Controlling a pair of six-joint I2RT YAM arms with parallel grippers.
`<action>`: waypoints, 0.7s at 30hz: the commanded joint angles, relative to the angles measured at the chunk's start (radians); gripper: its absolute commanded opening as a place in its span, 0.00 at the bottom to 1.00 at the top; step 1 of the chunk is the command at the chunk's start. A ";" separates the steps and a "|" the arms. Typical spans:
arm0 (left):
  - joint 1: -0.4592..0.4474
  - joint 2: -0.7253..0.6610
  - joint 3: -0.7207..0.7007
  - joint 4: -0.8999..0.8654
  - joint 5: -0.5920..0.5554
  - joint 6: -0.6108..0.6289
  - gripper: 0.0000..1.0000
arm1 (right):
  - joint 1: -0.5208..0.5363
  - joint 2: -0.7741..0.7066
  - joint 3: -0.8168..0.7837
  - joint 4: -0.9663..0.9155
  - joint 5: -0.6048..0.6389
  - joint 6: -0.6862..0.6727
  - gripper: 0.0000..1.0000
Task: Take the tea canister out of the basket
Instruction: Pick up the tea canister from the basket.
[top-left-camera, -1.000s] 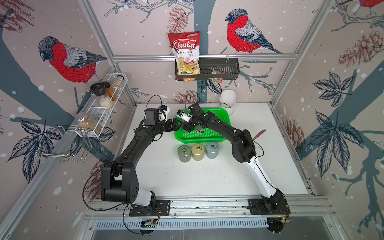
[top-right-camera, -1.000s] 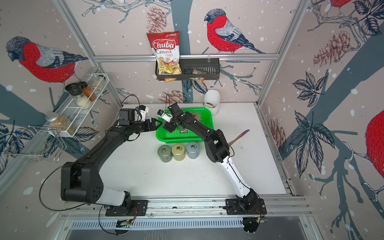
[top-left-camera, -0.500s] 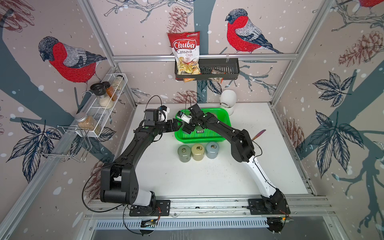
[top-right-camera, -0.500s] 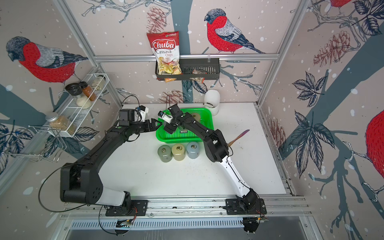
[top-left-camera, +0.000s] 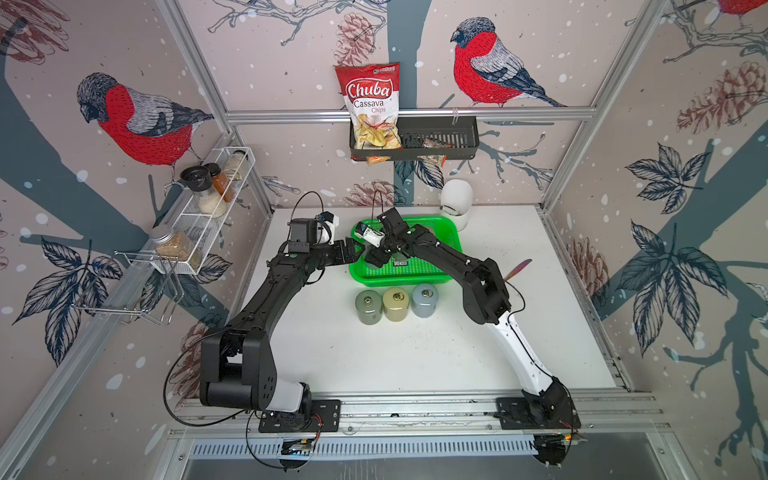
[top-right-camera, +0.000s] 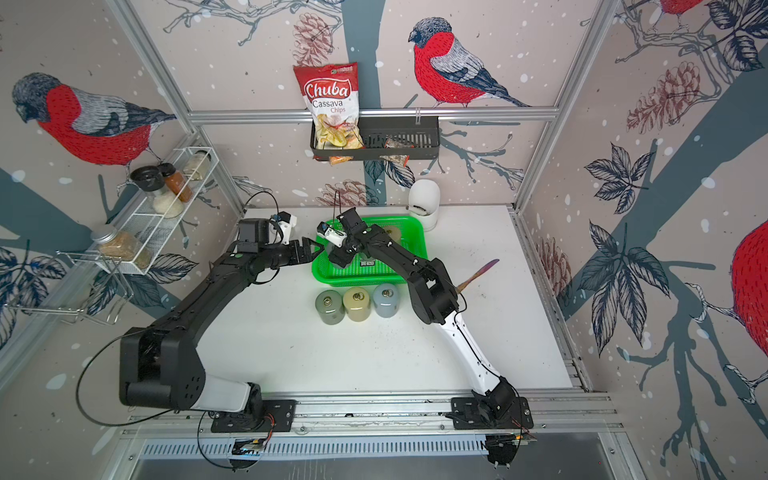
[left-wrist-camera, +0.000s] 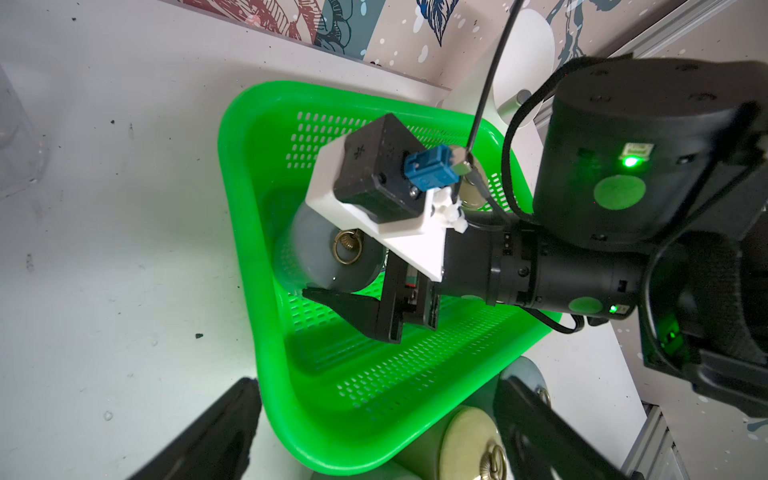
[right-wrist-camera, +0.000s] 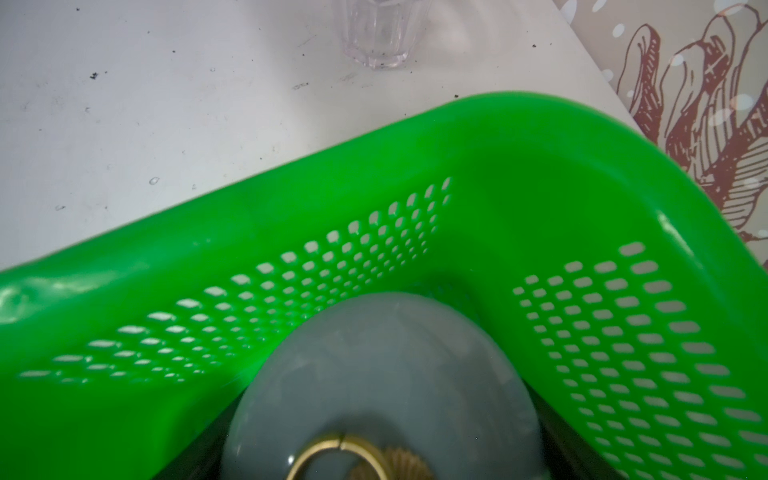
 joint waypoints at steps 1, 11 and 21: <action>0.003 -0.021 -0.006 0.016 0.015 0.001 0.92 | 0.000 -0.050 -0.040 0.013 -0.028 0.040 0.43; 0.003 -0.104 -0.036 0.018 0.039 -0.012 0.92 | 0.004 -0.231 -0.161 0.057 -0.040 0.100 0.25; -0.015 -0.159 -0.023 -0.004 0.013 -0.012 0.91 | 0.002 -0.522 -0.400 0.150 -0.007 0.165 0.00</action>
